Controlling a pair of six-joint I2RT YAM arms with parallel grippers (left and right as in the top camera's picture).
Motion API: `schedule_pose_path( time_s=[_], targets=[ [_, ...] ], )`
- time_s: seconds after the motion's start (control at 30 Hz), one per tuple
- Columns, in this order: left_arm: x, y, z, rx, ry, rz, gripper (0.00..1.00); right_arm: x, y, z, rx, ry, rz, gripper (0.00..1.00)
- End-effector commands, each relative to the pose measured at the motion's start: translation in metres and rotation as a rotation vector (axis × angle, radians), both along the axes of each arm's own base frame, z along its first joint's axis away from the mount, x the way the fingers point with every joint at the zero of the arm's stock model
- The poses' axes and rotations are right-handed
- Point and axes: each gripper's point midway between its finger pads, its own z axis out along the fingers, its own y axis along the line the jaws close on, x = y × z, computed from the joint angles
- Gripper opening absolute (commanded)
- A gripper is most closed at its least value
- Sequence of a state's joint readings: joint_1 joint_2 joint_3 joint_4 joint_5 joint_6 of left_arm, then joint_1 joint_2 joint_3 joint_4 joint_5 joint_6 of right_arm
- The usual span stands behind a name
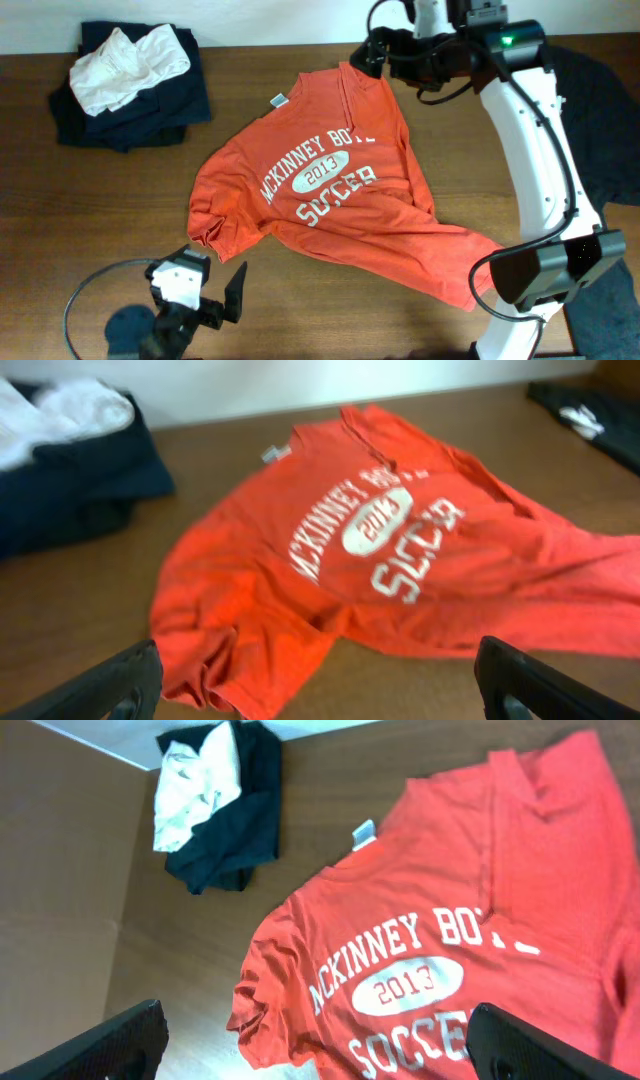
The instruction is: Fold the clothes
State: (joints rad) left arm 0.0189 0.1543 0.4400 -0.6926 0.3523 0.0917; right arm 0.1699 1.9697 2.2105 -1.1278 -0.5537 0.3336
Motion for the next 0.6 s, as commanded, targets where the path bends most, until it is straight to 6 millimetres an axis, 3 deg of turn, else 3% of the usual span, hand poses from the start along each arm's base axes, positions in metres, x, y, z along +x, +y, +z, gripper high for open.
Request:
schedule_pose_path(
  time_s=[0.0, 0.1, 0.17, 0.27, 0.4, 0.47, 0.57],
  targets=[
    [0.01, -0.006, 0.002, 0.0, 0.094, -0.049, 0.99, -0.002, -0.014, 0.012, 0.005, -0.013, -0.025, 0.99],
    [0.034, -0.009, 0.008, -0.018, 0.239, -0.068, 0.99, -0.007, -0.053, -0.014, -0.18, 0.076, -0.196, 0.99],
    [0.05, -0.009, 0.009, -0.016, 0.372, -0.073, 0.99, -0.02, -0.083, -0.032, -0.314, 0.17, -0.318, 0.99],
    [0.082, -0.009, 0.016, -0.024, 0.545, -0.079, 0.99, -0.03, -0.091, -0.039, -0.372, 0.202, -0.31, 0.99],
    [0.118, -0.003, 0.018, -0.018, 0.622, -0.06, 0.99, -0.04, -0.093, -0.043, -0.406, 0.229, -0.272, 0.99],
    [0.125, 0.024, 0.002, 0.023, 0.718, 0.069, 0.99, -0.049, -0.099, -0.049, -0.447, 0.266, -0.269, 0.99],
    [0.111, 0.057, -0.04, -0.013, 0.95, 0.206, 0.99, -0.057, -0.109, -0.054, -0.508, 0.301, -0.286, 0.99]
  ],
)
